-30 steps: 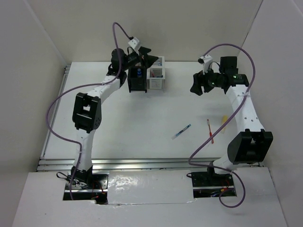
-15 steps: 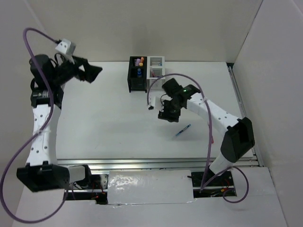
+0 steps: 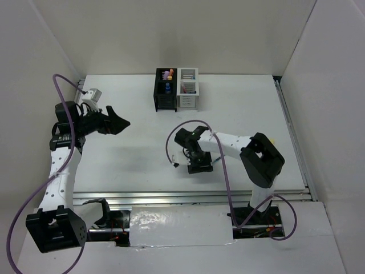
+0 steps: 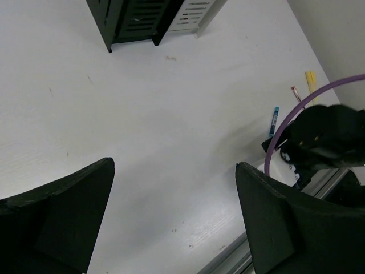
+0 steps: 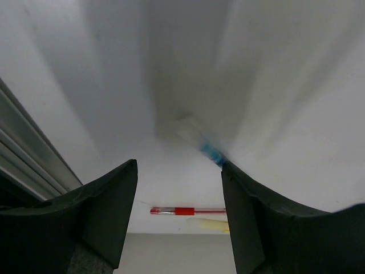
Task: Sort the stationery into containers
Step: Pick up the pen from the center of the board.
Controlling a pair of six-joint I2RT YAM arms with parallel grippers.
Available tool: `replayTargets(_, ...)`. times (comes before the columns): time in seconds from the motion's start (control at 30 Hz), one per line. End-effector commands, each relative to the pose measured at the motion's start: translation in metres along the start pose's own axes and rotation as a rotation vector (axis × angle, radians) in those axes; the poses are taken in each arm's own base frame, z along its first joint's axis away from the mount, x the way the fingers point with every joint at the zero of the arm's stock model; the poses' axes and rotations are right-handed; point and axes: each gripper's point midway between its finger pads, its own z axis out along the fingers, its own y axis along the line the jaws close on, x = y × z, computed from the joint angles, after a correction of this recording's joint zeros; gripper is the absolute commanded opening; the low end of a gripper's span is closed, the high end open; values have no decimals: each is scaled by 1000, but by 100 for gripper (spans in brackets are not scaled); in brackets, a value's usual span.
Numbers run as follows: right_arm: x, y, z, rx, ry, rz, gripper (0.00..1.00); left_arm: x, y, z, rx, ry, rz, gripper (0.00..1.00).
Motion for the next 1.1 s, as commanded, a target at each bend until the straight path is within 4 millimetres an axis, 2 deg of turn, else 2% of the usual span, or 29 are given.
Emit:
replayTargets(0.0, 0, 10, 8, 50, 25, -31, 68, -13, -11, 2, 57, -20, -5, 99)
replayTargets(0.17, 0, 13, 17, 64, 40, -59, 70, -15, -6, 7, 40, -36, -27, 99)
replayTargets(0.33, -6, 4, 23, 108, 49, -82, 69, -14, -9, 9, 38, -43, -27, 99)
replayTargets(0.5, -10, -3, 21, 135, 61, -105, 67, -11, -10, 10, 35, -32, -16, 99)
replayTargets(0.6, -7, -6, 24, 143, 86, -126, 66, -12, -8, 11, 31, -37, -11, 99)
replayTargets(0.87, 8, -6, 48, 151, 149, -199, 58, -16, -8, 13, 34, -39, -6, 99)
replayTargets(1.07, 9, -5, 59, 137, 156, -228, 41, -19, -8, 14, 28, -43, 0, 99)
